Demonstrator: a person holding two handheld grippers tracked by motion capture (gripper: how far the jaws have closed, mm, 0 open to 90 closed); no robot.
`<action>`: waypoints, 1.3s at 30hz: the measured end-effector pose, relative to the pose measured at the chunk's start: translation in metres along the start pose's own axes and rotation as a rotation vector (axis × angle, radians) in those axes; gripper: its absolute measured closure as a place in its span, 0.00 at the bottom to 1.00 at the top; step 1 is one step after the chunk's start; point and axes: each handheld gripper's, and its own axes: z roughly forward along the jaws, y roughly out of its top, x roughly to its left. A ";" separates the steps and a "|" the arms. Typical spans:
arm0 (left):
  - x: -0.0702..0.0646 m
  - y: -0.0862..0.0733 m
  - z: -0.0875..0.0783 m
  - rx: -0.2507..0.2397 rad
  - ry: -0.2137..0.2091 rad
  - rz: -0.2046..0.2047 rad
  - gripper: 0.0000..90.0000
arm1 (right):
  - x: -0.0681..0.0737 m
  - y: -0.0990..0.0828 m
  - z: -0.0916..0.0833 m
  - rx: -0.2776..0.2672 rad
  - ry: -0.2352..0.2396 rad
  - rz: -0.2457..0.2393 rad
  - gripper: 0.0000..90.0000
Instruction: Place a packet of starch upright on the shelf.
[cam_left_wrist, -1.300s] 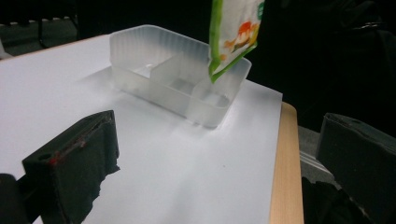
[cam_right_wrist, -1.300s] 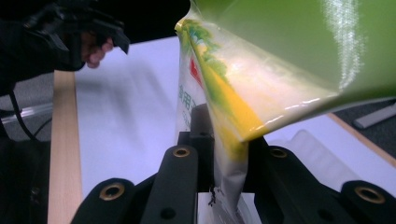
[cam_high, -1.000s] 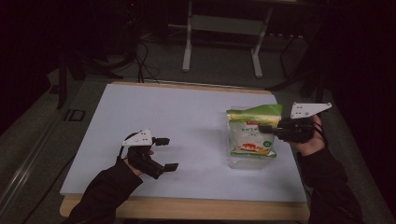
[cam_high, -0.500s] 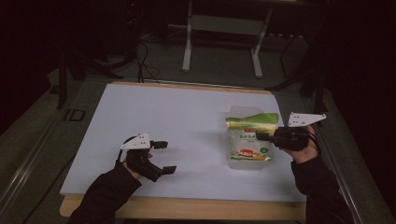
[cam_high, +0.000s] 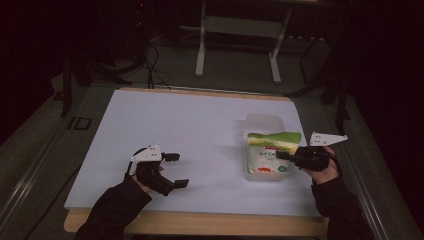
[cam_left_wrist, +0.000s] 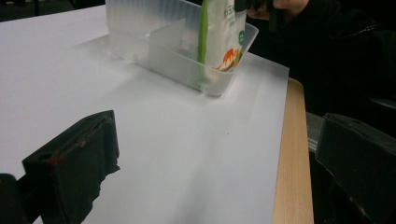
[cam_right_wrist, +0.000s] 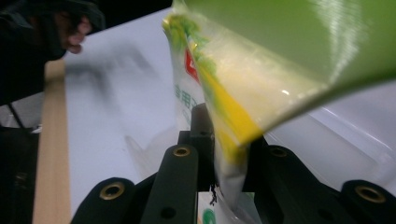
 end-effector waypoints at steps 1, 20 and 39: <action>0.000 0.000 0.000 0.002 -0.004 0.001 0.00 | 0.000 -0.001 -0.001 0.005 -0.003 0.002 0.91; 0.001 -0.012 0.003 -0.011 0.000 -0.015 0.00 | 0.016 0.016 -0.007 0.003 -0.145 0.039 0.43; -0.005 -0.009 0.002 -0.016 -0.003 0.006 0.00 | 0.061 0.069 -0.062 -0.192 -0.264 0.018 0.12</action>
